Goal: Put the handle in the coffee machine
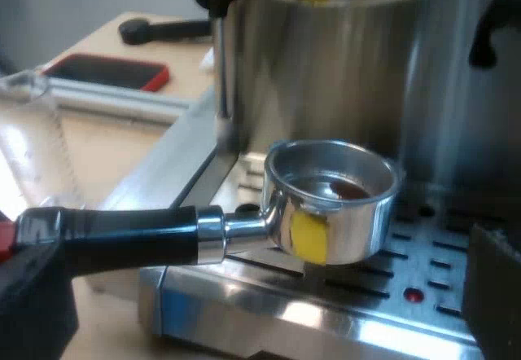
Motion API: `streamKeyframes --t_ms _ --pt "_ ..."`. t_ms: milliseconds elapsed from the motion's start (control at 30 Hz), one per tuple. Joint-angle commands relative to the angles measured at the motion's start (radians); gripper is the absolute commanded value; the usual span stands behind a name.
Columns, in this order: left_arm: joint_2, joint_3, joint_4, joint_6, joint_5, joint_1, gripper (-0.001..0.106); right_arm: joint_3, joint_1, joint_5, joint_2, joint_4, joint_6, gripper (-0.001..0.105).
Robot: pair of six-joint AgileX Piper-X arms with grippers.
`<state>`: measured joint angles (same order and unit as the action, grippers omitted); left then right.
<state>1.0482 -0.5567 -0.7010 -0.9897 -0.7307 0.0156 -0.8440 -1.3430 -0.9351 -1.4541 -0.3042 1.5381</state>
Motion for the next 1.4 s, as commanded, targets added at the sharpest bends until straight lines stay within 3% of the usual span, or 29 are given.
streamKeyframes --t_ms 33,633,867,1067,1400 --pt "0.012 -0.04 0.034 0.002 -0.061 0.003 0.0 -0.002 0.0 -0.034 -0.011 -0.045 0.069 0.1" --pt "0.065 -0.053 0.11 0.007 -0.076 0.007 0.0 -0.002 0.0 -0.107 -0.113 -0.216 0.075 0.1" --pt "0.069 -0.053 0.116 0.007 -0.076 0.007 0.0 -0.006 0.0 -0.131 -0.118 -0.216 0.075 0.1" --pt "0.1 -0.058 0.162 0.028 -0.104 0.07 0.0 -0.006 0.002 -0.131 -0.118 -0.216 0.075 0.1" --pt "0.105 -0.087 0.163 0.042 -0.121 0.06 0.0 -0.006 0.002 -0.131 -0.118 -0.216 0.075 0.1"
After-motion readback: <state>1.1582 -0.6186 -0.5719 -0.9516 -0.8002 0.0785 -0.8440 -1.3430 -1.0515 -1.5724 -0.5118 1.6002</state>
